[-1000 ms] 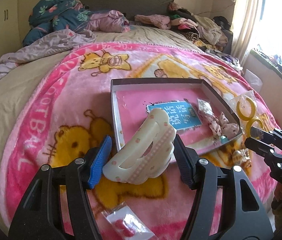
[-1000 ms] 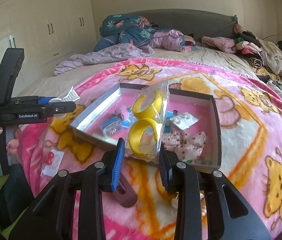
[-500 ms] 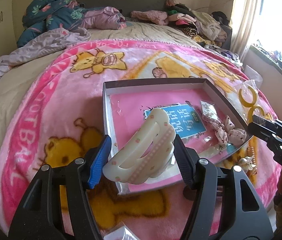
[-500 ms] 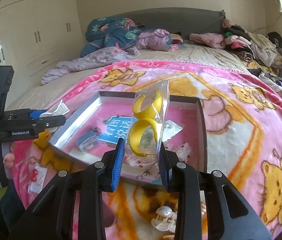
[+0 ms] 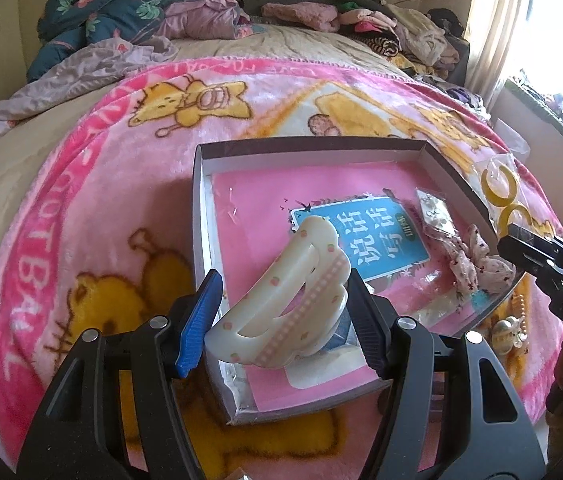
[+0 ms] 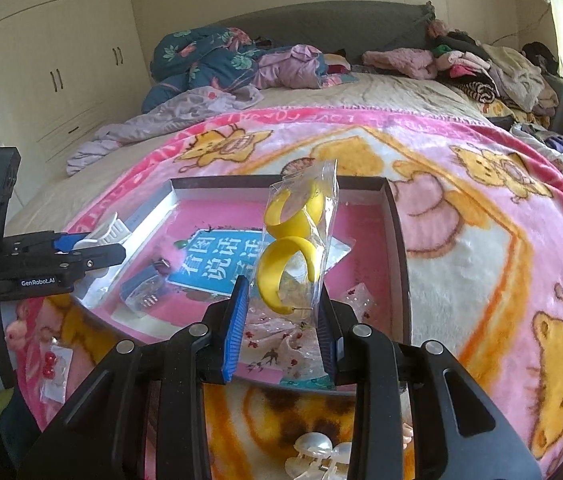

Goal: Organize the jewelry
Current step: 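Carry the bangle bag and white claw clip over the grey tray with both tools, then open the right tool to drop the bangle bag while the left tool releases the claw clip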

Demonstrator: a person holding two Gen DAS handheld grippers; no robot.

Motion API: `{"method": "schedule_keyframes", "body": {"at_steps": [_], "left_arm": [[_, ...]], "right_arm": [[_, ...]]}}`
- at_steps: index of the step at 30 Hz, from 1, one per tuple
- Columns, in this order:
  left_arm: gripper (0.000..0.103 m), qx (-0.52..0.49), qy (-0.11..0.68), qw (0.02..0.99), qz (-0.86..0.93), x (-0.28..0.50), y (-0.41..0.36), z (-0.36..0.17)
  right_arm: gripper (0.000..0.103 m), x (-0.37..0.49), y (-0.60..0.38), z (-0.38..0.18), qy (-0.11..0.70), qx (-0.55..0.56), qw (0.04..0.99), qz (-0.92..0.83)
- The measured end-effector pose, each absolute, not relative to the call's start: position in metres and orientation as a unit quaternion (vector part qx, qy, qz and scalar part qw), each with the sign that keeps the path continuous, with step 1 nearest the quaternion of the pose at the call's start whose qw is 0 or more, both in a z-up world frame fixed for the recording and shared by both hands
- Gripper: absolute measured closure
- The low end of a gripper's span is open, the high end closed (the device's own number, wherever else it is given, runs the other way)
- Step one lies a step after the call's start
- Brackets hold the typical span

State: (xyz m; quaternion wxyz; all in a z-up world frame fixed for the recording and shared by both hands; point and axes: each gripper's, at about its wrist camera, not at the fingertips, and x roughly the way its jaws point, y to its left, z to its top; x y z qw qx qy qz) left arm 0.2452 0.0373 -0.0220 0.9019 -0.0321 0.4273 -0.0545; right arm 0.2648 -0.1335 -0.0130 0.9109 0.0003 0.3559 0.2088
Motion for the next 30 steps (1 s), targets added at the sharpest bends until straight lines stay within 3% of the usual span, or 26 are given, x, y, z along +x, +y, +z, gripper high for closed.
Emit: {"method": "schedule_keyframes", "body": {"at_steps": [21,30], "left_arm": [[0.049,-0.04,0.437,0.897,-0.041,0.254,0.033,-0.039],[0.045,-0.037,0.437,0.897,-0.046,0.25,0.03,-0.038]], "right_arm": [[0.072,0.281,-0.139,-0.04,0.395,-0.012,0.897,0.198],[0.065,0.277,-0.133,-0.044,0.401,-0.02,0.895,0.195]]}}
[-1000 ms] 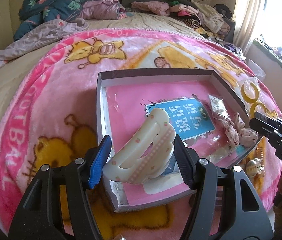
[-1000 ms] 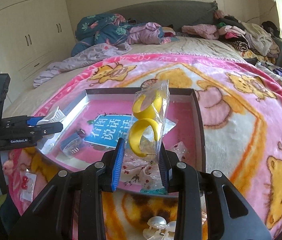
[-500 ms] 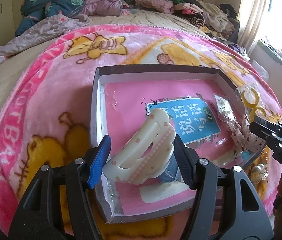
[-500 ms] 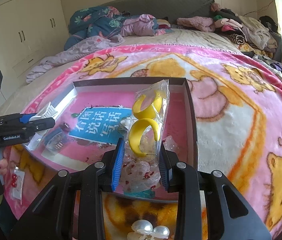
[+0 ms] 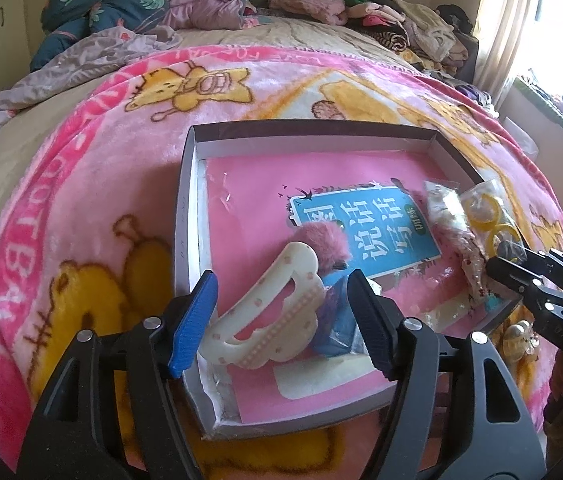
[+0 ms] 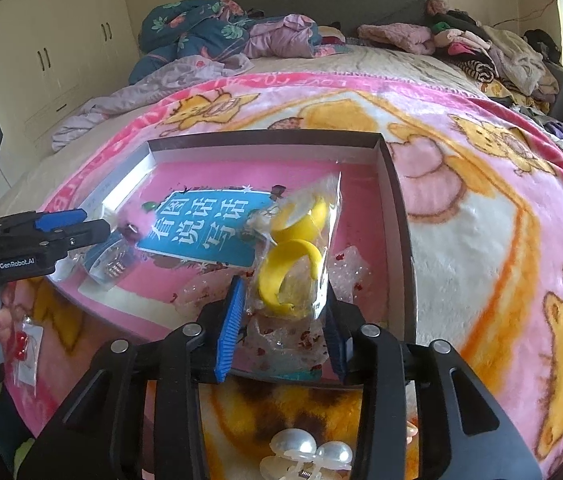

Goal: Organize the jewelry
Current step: 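Open the right tool to drop the bangle bag while the left tool releases the claw clip, then move the right tool to the clear claw clip while the left tool approaches the red bead packet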

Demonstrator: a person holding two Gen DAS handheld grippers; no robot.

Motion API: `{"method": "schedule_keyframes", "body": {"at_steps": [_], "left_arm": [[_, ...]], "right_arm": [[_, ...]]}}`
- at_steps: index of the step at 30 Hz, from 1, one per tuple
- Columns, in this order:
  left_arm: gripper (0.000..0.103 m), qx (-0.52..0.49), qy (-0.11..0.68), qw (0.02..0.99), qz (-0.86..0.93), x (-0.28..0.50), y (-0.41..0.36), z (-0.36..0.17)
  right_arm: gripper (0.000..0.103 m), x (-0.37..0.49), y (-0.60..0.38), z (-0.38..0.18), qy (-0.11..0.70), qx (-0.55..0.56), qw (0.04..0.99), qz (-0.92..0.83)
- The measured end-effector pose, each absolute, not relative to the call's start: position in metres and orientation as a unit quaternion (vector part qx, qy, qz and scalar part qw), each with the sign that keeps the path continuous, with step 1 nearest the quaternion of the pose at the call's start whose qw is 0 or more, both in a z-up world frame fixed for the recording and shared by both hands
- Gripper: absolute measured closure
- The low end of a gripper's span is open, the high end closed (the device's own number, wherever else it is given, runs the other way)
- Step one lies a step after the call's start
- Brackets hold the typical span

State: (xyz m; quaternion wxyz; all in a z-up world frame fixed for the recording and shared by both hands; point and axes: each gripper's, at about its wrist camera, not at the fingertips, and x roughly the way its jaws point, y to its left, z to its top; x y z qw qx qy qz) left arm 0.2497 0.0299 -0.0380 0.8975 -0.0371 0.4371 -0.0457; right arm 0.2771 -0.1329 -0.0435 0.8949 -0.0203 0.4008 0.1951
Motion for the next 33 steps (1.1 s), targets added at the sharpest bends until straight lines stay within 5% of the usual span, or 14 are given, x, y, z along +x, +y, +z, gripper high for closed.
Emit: {"method": "schedule_keyframes", "body": {"at_steps": [33], "left_arm": [[0.037,-0.036,0.401,0.914,-0.039,0.194,0.021,0.013]], "right_arm": [[0.029,0.223,-0.154,0.013,0.336,-0.024,0.928,0.159]]}}
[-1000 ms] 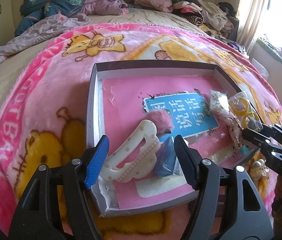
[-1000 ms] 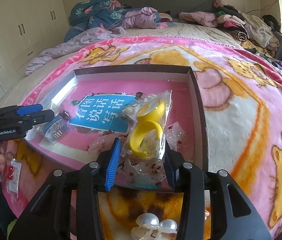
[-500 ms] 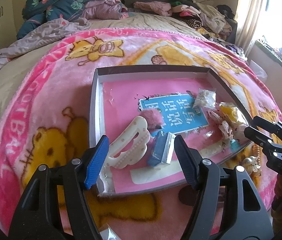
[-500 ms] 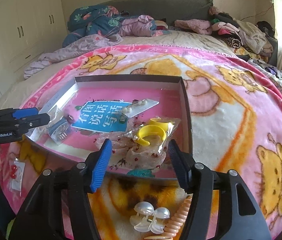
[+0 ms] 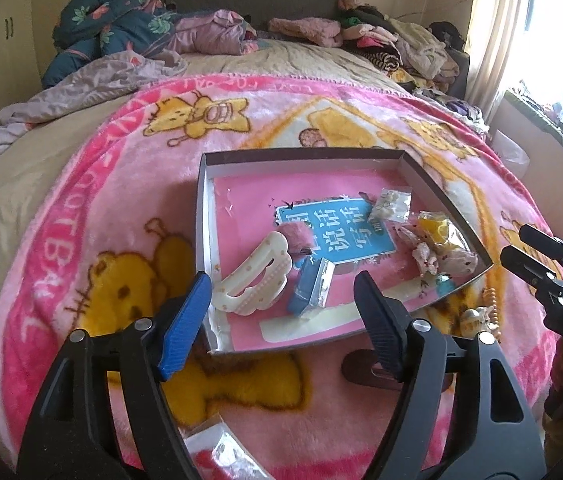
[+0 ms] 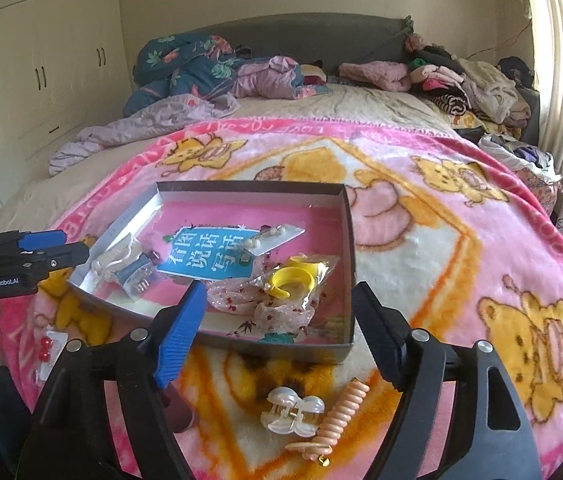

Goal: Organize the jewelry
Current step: 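Move the right tool to the clear claw clip while the left tool approaches the red bead packet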

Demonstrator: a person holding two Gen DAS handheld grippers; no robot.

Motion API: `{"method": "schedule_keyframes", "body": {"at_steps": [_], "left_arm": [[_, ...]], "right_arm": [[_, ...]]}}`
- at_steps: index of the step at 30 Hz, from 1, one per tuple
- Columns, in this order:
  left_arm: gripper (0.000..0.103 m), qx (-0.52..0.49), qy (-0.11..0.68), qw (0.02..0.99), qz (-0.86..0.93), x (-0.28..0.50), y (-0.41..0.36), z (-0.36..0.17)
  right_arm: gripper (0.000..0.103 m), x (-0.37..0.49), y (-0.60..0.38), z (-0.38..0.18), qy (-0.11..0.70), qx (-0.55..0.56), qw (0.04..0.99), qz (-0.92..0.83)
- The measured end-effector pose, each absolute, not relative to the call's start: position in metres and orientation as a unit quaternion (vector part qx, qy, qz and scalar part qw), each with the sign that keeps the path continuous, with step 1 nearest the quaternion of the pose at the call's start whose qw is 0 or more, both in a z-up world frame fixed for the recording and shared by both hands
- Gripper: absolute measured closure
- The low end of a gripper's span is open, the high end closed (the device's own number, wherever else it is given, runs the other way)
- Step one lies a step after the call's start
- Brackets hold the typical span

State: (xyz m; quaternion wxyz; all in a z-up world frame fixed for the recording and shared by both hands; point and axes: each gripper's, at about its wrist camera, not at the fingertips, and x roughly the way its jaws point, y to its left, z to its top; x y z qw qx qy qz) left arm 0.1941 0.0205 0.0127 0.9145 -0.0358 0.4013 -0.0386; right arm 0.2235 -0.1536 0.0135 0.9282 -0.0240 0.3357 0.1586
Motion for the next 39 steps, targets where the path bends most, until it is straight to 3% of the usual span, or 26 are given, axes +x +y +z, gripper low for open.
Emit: {"method": "schedule_keyframes", "body": {"at_steps": [4,14,39], "left_arm": [[0.029,-0.038,0.391,0.919,-0.036,0.184,0.023,0.021],[0.013,-0.044,0.374,0.926,-0.019,0.153,0.029,0.033],[0.012,-0.062,0.382,0.922,0.014,0.086,0.038,0.011]], "right_arm": [[0.023,0.212,-0.157,0.023,0.323,-0.024,0.934,0.153],[0.023,0.183,-0.159,0.04,0.302,-0.027,0.94,0.154],[0.022,0.134,-0.153,0.021,0.321,-0.038,0.929,0.183]]}}
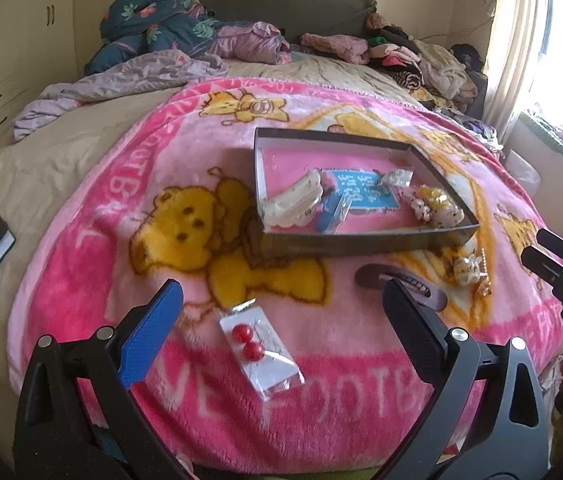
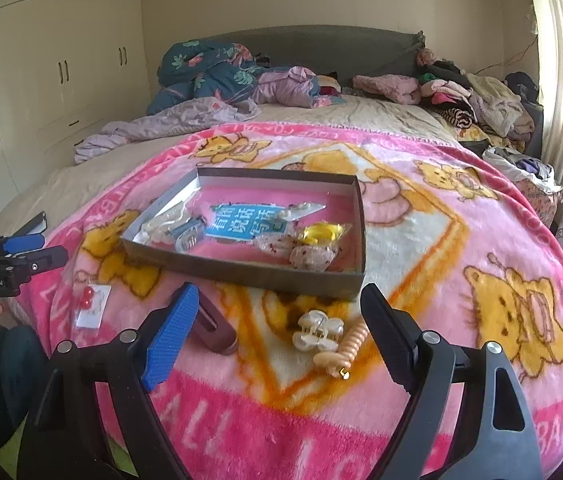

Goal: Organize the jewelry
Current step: 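Move the right tool to the clear claw clip while the left tool approaches the red bead packet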

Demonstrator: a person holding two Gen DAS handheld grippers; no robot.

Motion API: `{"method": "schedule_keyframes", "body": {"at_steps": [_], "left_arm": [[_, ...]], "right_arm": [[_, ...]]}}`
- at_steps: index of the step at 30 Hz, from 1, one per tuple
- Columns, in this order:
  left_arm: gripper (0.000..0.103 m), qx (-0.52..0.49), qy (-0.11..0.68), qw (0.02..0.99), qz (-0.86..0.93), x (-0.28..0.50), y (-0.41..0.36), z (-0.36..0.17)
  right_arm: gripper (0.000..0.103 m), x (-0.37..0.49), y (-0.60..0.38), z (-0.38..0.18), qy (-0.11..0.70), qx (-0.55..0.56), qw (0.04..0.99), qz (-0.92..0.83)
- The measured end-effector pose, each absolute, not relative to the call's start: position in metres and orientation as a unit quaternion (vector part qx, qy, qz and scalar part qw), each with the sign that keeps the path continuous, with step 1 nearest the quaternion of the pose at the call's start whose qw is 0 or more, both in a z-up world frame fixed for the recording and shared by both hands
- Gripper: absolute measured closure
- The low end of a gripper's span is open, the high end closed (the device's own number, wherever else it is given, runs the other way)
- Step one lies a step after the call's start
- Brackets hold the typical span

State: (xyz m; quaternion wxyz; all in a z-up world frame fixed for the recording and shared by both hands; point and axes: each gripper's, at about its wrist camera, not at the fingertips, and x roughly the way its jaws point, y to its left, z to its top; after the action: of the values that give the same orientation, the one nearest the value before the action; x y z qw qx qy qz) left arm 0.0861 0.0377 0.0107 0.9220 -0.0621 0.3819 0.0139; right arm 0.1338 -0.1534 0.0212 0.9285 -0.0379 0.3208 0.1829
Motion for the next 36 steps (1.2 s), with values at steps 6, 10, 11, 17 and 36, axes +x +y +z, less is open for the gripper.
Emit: {"method": "schedule_keyframes", "body": {"at_steps": [6,10,11,17,36], "left_arm": [[0.012,-0.064,0.398,0.915,0.016,0.08,0.035,-0.006],[0.012,-0.062,0.405,0.912,0.016,0.079,0.034,-0.014],[0.012,-0.061,0.407,0.911,0.017,0.079,0.034,-0.016],[0.012,-0.055,0.417,0.907,0.027,0.079,0.033,-0.025],[0.012,-0.082,0.452,0.887,0.04,0.091,0.041,-0.062]], "right_arm": [[0.022,0.131,-0.155,0.013,0.332,-0.038,0.924,0.184],[0.022,0.13,-0.154,0.007,0.337,-0.042,0.922,0.184],[0.022,0.13,-0.154,0.006,0.338,-0.042,0.922,0.184],[0.022,0.129,-0.158,0.0,0.343,-0.041,0.921,0.182],[0.022,0.142,-0.179,-0.026,0.367,-0.036,0.916,0.158]]}}
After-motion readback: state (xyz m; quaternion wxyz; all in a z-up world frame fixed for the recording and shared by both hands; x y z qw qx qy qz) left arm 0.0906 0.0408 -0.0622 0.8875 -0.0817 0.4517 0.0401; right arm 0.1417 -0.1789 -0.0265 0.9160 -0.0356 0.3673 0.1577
